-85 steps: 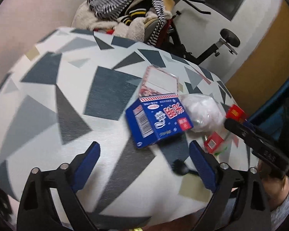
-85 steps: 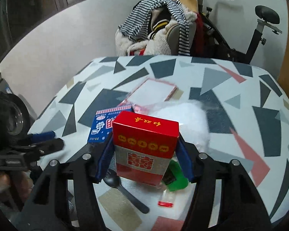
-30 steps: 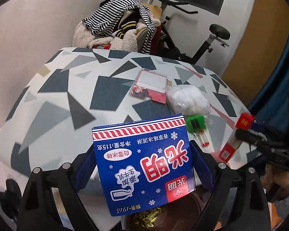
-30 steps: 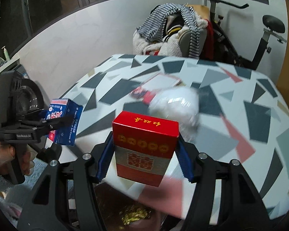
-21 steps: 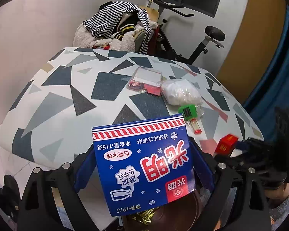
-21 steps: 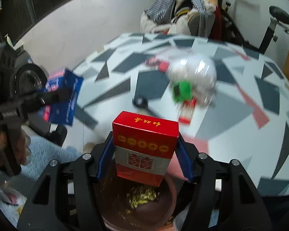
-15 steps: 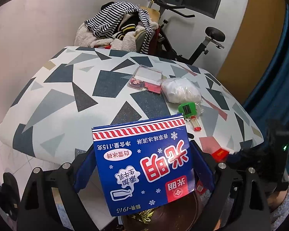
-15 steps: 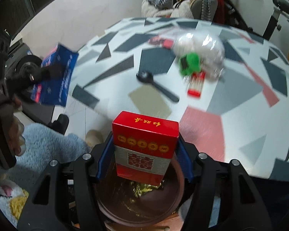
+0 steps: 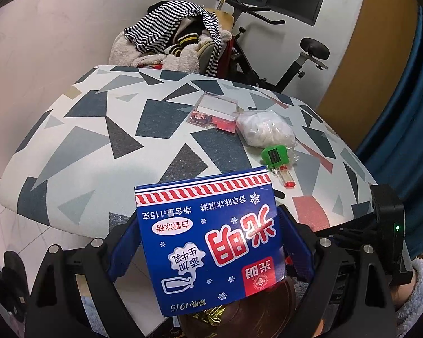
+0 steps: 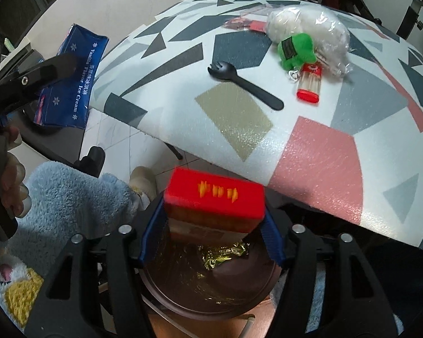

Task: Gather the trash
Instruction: 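Carry the red box and milk carton over the brown bin and open both grippers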

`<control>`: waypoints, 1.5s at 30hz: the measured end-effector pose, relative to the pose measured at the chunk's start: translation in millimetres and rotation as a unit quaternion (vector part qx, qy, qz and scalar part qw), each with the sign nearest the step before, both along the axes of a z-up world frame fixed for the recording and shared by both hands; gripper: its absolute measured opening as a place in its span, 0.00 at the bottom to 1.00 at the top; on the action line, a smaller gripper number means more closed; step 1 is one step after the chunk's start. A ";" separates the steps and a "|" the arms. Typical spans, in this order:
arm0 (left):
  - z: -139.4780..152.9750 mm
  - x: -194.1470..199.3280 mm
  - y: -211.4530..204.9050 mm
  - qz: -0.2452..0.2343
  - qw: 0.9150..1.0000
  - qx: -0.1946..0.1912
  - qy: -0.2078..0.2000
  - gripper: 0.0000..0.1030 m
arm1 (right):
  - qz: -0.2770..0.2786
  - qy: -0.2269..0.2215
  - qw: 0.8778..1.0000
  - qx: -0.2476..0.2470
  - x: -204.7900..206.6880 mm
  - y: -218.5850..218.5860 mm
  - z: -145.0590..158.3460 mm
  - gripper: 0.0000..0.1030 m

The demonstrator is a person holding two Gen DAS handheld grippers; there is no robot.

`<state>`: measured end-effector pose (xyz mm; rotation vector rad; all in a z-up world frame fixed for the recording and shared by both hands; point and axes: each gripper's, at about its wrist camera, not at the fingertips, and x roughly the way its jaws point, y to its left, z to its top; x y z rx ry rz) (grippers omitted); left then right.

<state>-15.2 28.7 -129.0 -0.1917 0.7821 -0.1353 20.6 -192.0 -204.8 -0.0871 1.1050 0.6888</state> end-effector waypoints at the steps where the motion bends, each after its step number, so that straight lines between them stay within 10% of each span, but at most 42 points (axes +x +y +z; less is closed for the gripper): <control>1: -0.5 -0.1 -0.8 -0.002 1.000 -0.001 0.000 0.85 | -0.001 -0.003 1.000 0.000 0.0 0.0 0.8 0.74; 11: -10.9 -5.4 -13.0 -0.053 0.999 -0.007 0.000 0.86 | -0.018 -0.068 0.997 0.016 7.6 -18.4 36.3 0.94; 45: -44.9 -12.4 -49.2 -0.133 0.990 0.000 0.054 0.92 | -0.053 -0.133 0.990 -0.008 19.5 -53.0 69.4 0.94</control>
